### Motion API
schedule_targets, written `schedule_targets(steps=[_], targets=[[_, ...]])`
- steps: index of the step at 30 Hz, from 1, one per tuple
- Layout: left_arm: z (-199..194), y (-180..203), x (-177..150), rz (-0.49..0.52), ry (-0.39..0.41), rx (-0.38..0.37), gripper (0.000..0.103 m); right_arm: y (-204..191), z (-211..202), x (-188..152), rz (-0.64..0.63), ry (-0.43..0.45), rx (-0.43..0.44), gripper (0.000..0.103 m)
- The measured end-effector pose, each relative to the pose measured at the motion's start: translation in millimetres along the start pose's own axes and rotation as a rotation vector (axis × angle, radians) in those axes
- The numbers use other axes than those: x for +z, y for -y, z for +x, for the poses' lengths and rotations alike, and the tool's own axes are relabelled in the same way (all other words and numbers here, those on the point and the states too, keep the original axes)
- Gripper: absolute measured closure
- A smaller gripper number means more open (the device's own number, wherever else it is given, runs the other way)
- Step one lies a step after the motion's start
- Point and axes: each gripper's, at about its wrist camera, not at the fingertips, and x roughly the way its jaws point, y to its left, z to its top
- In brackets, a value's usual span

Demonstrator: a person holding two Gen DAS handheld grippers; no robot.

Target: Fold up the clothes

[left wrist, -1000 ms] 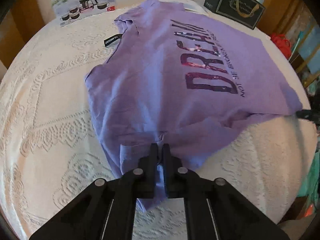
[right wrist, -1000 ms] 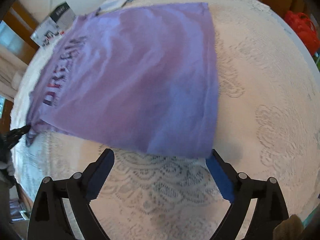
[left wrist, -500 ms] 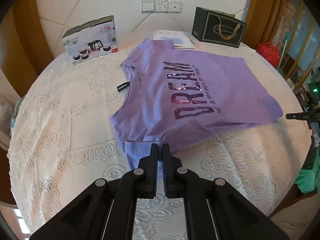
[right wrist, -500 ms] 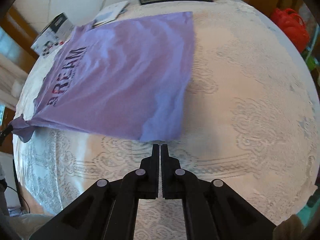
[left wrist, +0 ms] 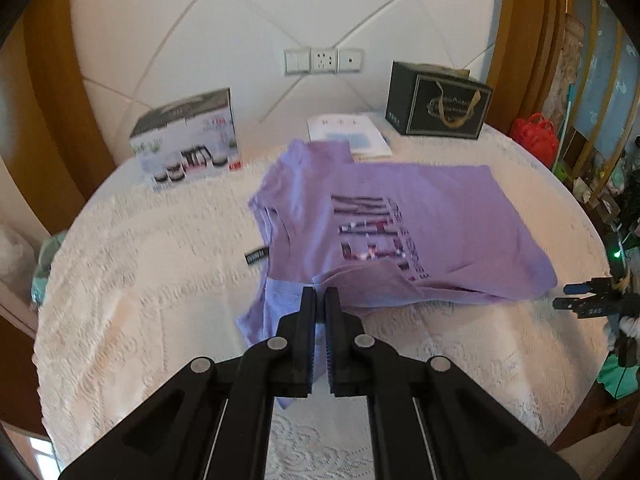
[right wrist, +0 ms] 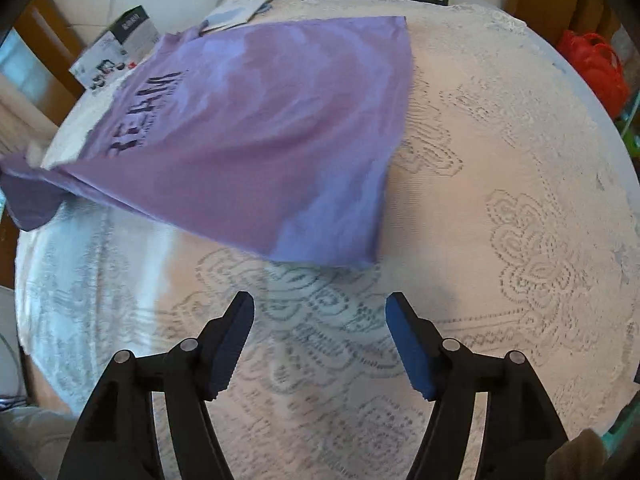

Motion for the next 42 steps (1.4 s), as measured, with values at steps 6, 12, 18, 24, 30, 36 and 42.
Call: schedule_targets(steps=[6, 12, 18, 24, 30, 36, 42], targets=[[-2.8, 0.7, 11.0, 0.018, 0.004, -0.004, 0.1, -10.9, 13.7, 12.1, -0.075, 0.063, 0.023, 0.039], [-9.1, 0.2, 7.8, 0.037, -0.004, -0.013, 0.1, -8.0, 2.3, 13.6, -0.02, 0.053, 0.087, 0.1], [-5.6, 1.1, 20.5, 0.076, 0.002, -0.021, 0.1, 29.3, -43.5, 14.9, 0.151, 0.127, 0.212, 0.1], [17.2, 1.3, 53.8, 0.1, 0.007, -0.026, 0.1, 27.7, -46.0, 30.3, 0.093, 0.099, 0.21, 0.068], [34.9, -7.4, 62.3, 0.082, -0.017, -0.022, 0.1, 0.9, -12.8, 18.5, 0.012, 0.049, 0.147, 0.021], [43.2, -14.7, 61.0, 0.068, -0.038, -0.018, 0.1, -10.6, 14.7, 18.4, -0.021, 0.045, 0.037, 0.075], [31.4, -16.7, 61.4, 0.07, -0.014, -0.023, 0.1, -8.2, -4.3, 28.0, 0.031, 0.068, 0.096, 0.096]])
